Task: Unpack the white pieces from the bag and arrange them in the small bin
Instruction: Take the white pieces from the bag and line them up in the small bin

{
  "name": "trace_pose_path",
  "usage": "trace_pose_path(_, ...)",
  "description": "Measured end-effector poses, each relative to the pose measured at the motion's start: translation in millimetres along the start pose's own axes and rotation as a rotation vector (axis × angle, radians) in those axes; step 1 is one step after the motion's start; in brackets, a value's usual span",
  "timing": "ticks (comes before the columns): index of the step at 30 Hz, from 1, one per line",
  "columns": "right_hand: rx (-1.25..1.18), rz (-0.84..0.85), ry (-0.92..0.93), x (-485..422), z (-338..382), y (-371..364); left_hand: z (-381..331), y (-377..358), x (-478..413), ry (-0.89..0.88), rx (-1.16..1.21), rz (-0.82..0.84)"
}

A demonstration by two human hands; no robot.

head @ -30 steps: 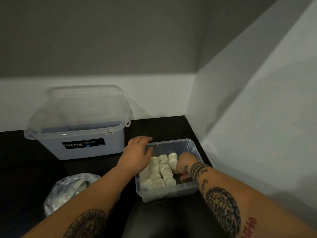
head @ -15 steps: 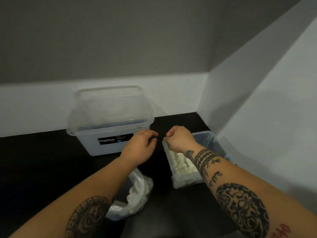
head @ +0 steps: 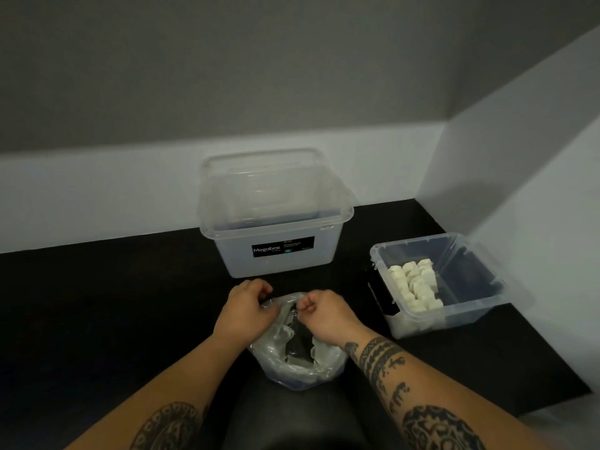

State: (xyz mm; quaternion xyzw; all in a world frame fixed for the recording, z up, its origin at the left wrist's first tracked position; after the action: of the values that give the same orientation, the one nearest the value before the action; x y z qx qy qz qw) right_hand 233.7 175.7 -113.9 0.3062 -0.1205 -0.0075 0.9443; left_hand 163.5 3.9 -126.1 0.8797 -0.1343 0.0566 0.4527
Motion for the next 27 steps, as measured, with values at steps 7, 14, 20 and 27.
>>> trace_pose_path(7,0.128,0.104,-0.031,-10,-16,-38,20,-27,-1,0.282,-0.152,0.206)
trace_pose_path(14,0.120,0.074,-0.031,-19,-23,-56,21,-27,-8,0.272,0.049,0.145)
trace_pose_path(20,0.169,0.128,0.044,-25,-14,-58,23,-23,-11,0.405,0.371,0.089)
trace_pose_path(27,0.153,0.105,0.069,-24,-15,-65,27,-25,-5,0.461,0.696,0.154)
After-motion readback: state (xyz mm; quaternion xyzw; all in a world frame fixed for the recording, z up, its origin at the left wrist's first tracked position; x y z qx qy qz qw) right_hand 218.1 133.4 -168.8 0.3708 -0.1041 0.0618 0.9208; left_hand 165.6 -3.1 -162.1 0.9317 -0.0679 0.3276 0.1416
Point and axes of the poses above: each hand's wrist, its own x-axis away from the middle knuckle, its own y-axis out of the back of the hand, z = x × y, the point moved 3 cm from there along -x, towards the middle knuckle, and after that the axes turned 10 degrees about y, right-handed, at the moved point
